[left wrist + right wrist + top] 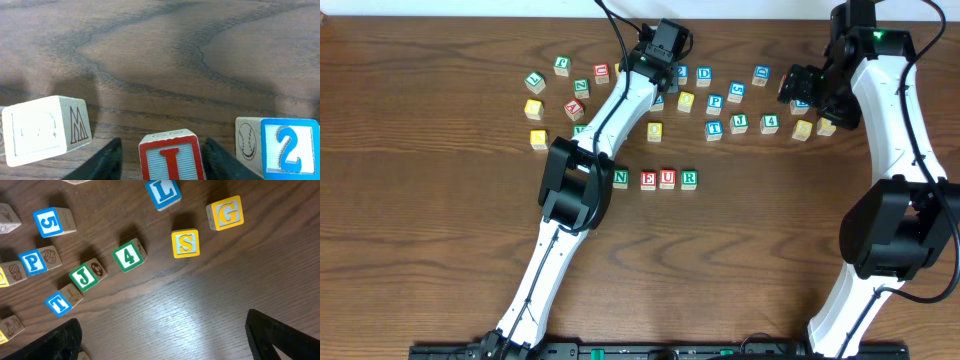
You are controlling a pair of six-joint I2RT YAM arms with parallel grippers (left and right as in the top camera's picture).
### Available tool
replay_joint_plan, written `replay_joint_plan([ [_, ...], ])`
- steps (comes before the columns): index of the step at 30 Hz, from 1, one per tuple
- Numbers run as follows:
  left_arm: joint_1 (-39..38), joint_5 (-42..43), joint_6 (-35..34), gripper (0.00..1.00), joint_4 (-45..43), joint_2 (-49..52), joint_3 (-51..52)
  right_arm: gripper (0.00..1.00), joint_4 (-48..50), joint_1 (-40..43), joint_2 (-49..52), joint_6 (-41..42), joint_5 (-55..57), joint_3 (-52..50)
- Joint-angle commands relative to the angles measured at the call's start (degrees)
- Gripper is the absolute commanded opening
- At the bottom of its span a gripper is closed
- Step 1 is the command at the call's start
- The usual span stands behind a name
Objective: Spell out NEURIPS
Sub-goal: 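Lift the red I block with the left gripper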
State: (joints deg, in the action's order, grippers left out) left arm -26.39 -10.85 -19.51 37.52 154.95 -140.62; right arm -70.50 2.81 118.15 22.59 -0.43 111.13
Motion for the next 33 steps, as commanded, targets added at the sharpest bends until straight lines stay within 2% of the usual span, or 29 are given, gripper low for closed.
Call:
replay_joint_plan([
  [1, 0.3, -0.3, 0.4, 0.47, 0.1, -0.1, -0.6, 0.99, 0.0, -0.4, 0.4, 0.7, 0.1, -0.2],
  [8, 0.3, -0.3, 0.4, 0.45, 0.1, -0.7, -0.6, 0.99, 0.0, -0.4, 0.4, 0.7, 0.1, -0.2],
  [11, 0.3, -0.3, 0.4, 0.36, 0.4, -1.1, -0.6, 0.99, 0.0, -0.4, 0.4, 0.7, 0.1, -0.2],
  [13, 0.3, -0.3, 0.4, 0.34, 0.4, -1.4, -0.6, 0.99, 0.0, -0.4, 0.4, 0.7, 0.1, -0.2],
  [25, 0.2, -0.3, 0.4, 0.34, 2.6, -4.5, -0.6, 0.99, 0.0, -0.4, 0.4, 0.7, 0.1, -0.2],
  [33, 0.2, -0.2, 0.4, 0.34, 7.0, -12.7, -0.6, 0.99, 0.0, -0.4, 0.4, 0.7, 0.1, -0.2],
])
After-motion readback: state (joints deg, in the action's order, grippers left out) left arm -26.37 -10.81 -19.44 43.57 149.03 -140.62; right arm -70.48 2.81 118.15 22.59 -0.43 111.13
